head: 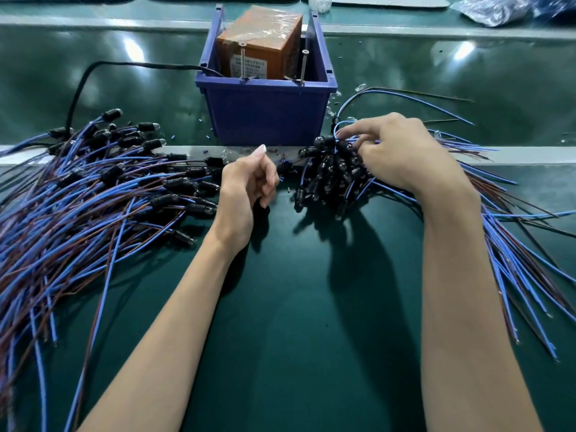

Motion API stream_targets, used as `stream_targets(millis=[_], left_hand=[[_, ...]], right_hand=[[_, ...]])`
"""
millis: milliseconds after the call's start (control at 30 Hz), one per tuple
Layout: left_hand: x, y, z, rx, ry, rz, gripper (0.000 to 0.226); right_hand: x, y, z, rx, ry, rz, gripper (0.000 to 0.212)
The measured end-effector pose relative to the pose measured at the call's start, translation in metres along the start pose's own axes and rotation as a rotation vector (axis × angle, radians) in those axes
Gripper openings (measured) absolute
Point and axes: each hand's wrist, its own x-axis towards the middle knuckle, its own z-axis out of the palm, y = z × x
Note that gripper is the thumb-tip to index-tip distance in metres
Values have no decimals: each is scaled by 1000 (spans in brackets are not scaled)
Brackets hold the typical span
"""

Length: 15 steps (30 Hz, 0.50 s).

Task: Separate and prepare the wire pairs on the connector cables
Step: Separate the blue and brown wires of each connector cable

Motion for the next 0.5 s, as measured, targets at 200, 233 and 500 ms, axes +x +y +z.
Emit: stream_targets(millis=[200, 233, 500], left_hand=[[1, -1, 0, -5, -3, 8, 42], [1, -1, -1, -3, -5, 8, 42], [0, -3, -1, 22, -9, 18, 43]], right_hand=[[0, 2, 0, -1, 18, -32, 44], [1, 1, 1, -8, 20, -37, 43], [3, 1, 6, 60, 49, 37, 45]])
